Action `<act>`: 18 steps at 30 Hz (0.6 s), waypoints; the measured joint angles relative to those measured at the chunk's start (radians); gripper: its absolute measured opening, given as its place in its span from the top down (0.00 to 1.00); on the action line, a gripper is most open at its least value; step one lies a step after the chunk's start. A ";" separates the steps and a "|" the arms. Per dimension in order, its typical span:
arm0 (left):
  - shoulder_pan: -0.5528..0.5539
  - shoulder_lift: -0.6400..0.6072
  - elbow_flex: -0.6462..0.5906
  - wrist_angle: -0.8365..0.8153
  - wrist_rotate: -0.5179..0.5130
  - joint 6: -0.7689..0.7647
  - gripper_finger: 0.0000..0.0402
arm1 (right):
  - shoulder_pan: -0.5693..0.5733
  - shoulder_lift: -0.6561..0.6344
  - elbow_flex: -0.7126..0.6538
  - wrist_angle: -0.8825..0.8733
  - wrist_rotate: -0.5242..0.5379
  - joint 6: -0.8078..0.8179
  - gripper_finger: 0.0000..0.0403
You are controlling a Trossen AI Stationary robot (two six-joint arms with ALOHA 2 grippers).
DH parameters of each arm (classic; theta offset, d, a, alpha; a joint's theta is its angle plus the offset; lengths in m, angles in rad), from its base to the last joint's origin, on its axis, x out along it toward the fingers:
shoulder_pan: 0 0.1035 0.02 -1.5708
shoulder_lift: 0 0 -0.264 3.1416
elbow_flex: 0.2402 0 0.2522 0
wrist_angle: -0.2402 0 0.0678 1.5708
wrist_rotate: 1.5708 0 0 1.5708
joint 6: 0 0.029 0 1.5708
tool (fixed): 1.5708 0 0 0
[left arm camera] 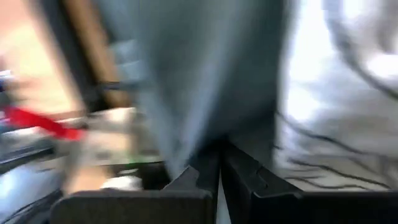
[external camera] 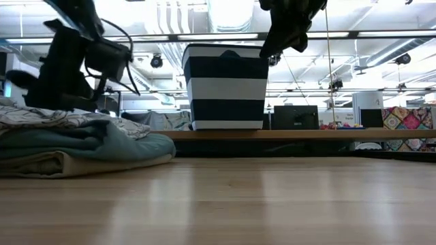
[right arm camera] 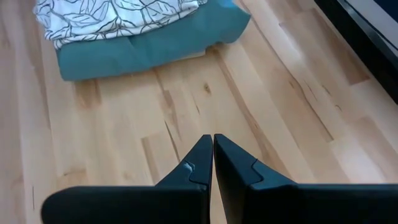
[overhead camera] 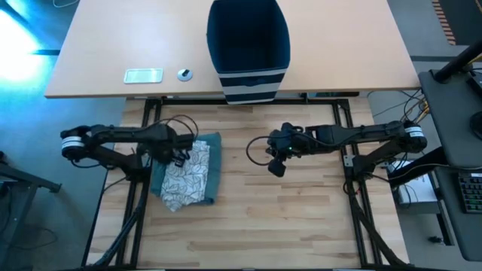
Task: Fold Laundry from Bin
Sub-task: Fold the white shirt
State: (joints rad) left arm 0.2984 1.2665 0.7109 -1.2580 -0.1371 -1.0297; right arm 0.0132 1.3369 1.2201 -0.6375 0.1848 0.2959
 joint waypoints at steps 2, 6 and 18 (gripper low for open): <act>0.011 0.026 0.043 -0.092 -0.058 -0.001 1.00 | 0.000 0.000 0.000 0.000 -0.002 0.000 0.97; 0.034 0.064 0.095 -0.258 -0.174 0.028 1.00 | 0.002 0.000 0.000 -0.001 -0.008 0.000 0.97; 0.017 -0.067 0.177 -0.261 -0.080 0.027 1.00 | -0.007 0.035 -0.013 0.090 -0.009 -0.033 0.97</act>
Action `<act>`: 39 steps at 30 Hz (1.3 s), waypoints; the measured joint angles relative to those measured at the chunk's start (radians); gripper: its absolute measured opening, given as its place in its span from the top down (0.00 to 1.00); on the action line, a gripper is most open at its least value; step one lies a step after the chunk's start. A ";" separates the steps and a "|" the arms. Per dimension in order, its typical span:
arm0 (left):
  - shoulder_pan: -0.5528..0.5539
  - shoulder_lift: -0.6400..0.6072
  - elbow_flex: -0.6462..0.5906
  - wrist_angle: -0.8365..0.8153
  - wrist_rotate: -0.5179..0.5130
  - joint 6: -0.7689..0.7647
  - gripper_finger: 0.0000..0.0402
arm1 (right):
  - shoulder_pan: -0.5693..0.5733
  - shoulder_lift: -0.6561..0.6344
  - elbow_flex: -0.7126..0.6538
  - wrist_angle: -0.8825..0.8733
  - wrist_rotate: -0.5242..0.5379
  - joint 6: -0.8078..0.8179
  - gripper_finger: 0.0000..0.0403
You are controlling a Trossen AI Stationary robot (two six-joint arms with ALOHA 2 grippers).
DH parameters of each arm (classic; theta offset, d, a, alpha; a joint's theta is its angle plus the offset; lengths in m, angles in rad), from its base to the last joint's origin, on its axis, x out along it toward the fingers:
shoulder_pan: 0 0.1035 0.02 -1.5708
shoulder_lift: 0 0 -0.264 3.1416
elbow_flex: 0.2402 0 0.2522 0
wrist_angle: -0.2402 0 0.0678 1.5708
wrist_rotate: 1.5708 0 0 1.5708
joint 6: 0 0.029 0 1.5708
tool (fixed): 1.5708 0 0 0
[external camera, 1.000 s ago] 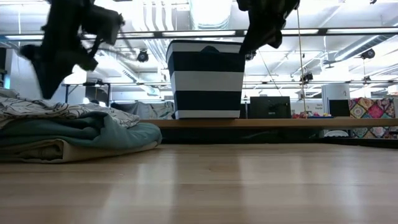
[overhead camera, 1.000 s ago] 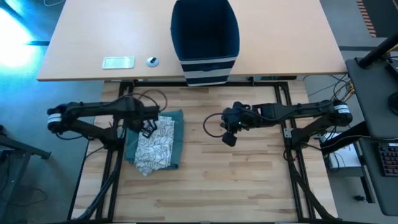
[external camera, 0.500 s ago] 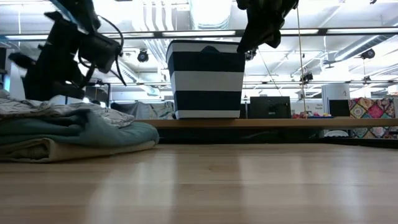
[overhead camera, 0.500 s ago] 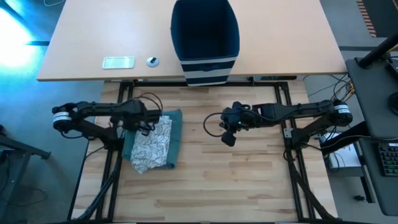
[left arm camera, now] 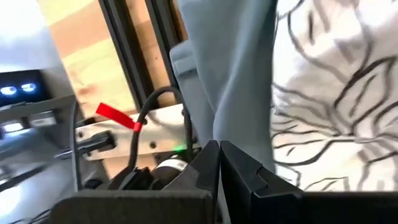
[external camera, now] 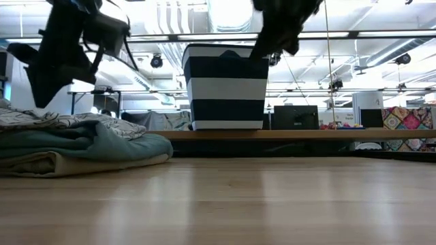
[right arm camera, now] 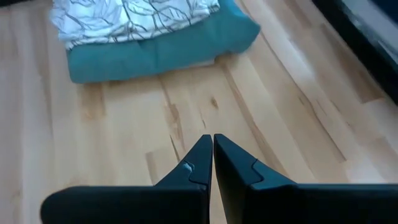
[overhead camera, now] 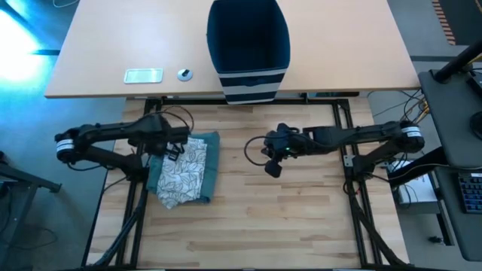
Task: Fold Laundry from Bin
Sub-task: Fold the white shirt, then put the folded clothes into the laundry basket
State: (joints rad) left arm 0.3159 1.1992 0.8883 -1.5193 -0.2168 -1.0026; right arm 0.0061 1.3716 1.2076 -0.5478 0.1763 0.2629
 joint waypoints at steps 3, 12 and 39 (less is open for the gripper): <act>0.001 -0.059 -0.001 0.001 -0.005 -0.014 1.00 | -0.022 0.082 -0.016 0.073 -0.004 -0.013 0.97; 0.001 -0.169 -0.020 0.001 0.003 -0.005 1.00 | -0.037 0.447 -0.019 0.439 -0.120 -0.065 0.95; -0.002 -0.181 -0.043 0.033 -0.009 0.217 1.00 | -0.024 0.938 0.510 0.725 -0.148 -0.169 0.48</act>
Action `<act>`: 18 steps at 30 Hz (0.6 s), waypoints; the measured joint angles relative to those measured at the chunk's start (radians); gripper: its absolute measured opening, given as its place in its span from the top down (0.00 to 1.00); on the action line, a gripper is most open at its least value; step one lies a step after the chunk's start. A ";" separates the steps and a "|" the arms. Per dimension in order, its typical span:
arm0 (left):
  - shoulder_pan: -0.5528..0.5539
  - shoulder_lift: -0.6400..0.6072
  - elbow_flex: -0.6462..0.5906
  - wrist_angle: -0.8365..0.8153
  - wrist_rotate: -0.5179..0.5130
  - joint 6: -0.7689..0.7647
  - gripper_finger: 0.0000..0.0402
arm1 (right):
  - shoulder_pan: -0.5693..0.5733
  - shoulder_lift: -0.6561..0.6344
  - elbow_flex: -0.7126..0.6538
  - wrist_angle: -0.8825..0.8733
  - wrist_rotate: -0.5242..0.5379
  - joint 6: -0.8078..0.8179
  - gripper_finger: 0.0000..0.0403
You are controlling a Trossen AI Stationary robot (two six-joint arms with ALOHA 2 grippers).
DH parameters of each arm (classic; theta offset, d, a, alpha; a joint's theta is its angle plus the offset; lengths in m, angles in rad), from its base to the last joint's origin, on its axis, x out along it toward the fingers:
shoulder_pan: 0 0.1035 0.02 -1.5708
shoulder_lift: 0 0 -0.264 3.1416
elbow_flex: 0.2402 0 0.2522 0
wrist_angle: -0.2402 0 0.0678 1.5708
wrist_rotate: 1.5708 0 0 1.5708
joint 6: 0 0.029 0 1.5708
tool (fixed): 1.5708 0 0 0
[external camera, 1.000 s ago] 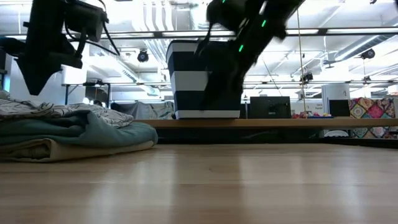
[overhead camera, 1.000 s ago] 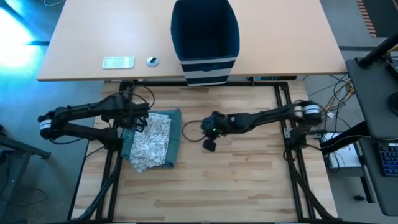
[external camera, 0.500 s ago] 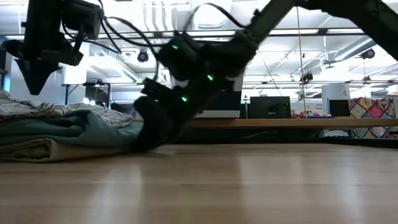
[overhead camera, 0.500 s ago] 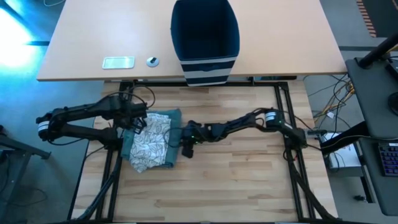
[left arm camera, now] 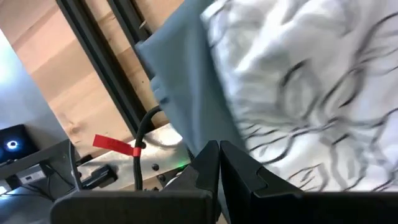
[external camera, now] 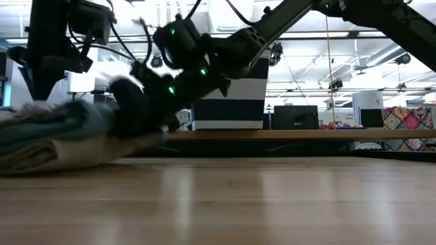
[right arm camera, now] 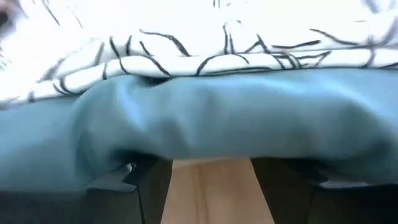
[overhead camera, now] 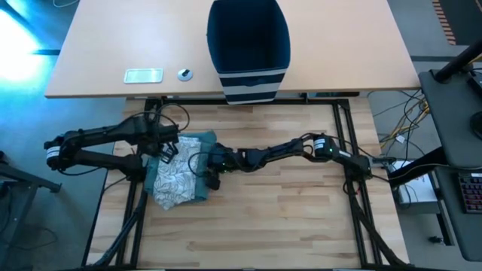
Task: Fold Laundry from Bin
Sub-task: Put the folded clothes into the laundry basket
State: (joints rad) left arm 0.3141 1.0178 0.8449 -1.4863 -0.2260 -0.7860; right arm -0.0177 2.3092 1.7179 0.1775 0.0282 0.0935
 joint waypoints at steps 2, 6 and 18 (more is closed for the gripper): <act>0.000 0.001 -0.005 0.012 0.000 0.006 1.00 | 0.000 0.004 0.014 0.052 -0.006 0.000 0.48; 0.000 0.003 -0.006 0.020 0.001 0.012 1.00 | 0.000 0.017 0.006 0.102 -0.007 0.005 0.48; 0.000 0.010 -0.006 0.038 0.008 0.045 1.00 | 0.003 0.191 0.097 0.117 -0.070 0.071 0.50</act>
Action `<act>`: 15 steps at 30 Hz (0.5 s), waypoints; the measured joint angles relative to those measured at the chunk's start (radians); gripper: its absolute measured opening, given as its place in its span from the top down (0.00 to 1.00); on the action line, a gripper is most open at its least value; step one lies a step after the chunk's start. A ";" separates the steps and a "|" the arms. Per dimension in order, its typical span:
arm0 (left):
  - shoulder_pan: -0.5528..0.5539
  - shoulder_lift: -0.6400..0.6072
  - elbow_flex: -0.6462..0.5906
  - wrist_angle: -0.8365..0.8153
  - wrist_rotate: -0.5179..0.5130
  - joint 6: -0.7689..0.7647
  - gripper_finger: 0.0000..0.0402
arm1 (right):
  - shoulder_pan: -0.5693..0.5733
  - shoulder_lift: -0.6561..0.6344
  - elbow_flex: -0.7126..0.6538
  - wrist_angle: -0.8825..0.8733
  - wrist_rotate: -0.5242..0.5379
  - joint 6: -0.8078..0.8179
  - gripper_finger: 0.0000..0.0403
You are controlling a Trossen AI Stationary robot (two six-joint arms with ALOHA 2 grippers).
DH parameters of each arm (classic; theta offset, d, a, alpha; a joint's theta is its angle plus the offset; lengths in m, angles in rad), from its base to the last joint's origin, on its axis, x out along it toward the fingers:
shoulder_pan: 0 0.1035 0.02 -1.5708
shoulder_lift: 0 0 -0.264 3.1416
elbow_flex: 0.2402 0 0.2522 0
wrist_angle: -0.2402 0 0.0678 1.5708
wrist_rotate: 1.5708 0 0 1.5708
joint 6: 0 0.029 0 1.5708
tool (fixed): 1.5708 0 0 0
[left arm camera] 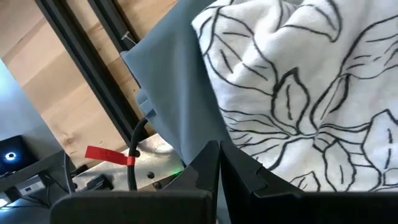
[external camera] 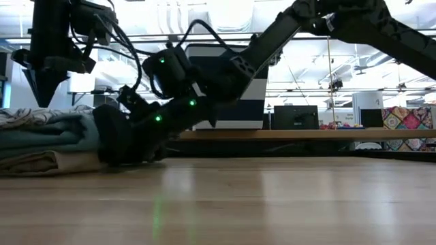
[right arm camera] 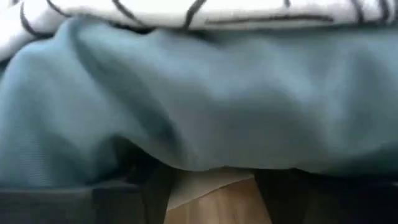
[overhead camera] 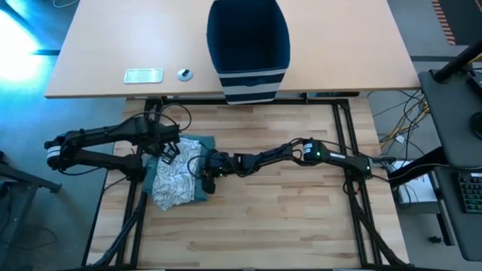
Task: Fold Laundry from Bin
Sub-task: Put the folded clothes into the laundry basket
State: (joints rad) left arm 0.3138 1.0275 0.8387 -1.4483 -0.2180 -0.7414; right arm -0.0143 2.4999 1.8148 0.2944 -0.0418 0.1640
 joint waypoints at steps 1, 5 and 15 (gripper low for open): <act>0.000 0.000 0.000 -0.001 0.000 0.000 1.00 | 0.001 0.000 0.008 -0.024 0.000 -0.001 0.52; 0.000 0.000 0.000 0.004 0.000 0.000 1.00 | 0.003 -0.004 0.047 -0.115 -0.004 -0.067 0.70; 0.000 0.002 0.000 0.030 0.000 0.000 1.00 | -0.002 -0.047 0.175 -0.483 0.014 -0.159 0.98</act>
State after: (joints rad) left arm 0.3138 1.0298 0.8387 -1.4185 -0.2184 -0.7414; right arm -0.0166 2.4530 1.9894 -0.1890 -0.0277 0.0046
